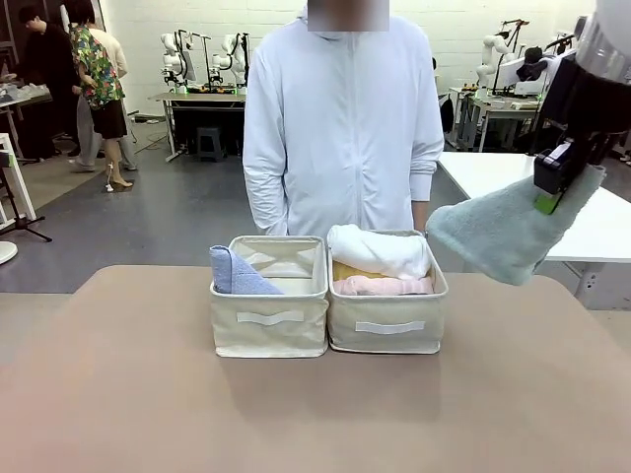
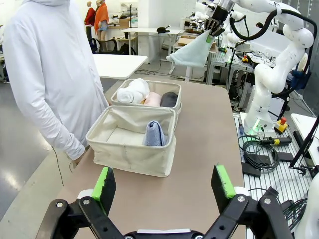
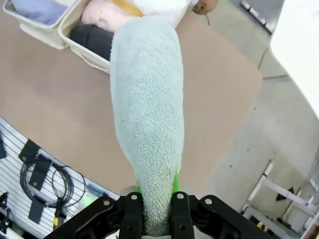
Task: Sort the towels based on their folding style.
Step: Pick up another triangle-folded towel from the table and place it in the left Fabric basket.
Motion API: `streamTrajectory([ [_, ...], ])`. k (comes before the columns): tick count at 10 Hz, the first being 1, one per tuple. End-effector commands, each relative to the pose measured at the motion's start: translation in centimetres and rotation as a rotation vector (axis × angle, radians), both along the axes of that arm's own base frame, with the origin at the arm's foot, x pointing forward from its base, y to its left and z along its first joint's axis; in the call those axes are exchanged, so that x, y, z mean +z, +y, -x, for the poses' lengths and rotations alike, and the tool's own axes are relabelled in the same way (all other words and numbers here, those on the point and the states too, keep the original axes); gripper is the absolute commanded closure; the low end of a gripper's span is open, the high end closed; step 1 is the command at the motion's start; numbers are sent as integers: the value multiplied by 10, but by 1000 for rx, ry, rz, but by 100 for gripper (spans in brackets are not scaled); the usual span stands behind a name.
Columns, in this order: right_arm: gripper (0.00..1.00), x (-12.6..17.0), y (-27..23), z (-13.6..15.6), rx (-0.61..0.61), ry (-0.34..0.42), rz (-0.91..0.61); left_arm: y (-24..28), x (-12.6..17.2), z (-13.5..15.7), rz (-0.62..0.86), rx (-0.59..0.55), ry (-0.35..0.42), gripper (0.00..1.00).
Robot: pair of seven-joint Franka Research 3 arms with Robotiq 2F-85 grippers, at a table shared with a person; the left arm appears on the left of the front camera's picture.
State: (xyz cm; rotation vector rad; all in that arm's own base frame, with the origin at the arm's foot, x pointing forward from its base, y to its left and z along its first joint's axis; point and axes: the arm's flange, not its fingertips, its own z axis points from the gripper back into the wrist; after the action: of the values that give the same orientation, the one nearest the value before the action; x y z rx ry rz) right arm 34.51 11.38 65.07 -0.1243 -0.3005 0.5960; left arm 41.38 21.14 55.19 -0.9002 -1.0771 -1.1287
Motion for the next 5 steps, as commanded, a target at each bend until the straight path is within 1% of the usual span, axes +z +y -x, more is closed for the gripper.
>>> streamTrajectory([
  [1, 81, 2, -3, 3, -5, -10, -6, 2, 2, 0, 5, 3, -14, 0],
  [5, 81, 2, -3, 3, -5, -10, -6, 2, 2, 0, 5, 3, -14, 0],
])
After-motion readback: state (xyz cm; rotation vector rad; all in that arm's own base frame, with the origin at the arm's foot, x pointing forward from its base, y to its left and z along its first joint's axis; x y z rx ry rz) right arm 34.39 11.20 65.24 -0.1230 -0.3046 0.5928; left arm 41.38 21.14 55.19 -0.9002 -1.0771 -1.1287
